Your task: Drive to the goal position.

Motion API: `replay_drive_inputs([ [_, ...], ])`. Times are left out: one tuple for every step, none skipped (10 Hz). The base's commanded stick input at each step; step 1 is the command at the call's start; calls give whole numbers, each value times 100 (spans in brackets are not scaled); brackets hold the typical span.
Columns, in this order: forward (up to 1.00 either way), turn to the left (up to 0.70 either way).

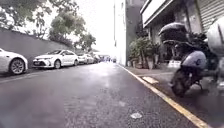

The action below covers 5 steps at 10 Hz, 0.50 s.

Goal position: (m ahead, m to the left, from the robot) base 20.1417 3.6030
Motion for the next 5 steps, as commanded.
replay_drive_inputs([
  [69,1],
  [69,1],
  [69,1],
  [69,1],
  [69,1],
])
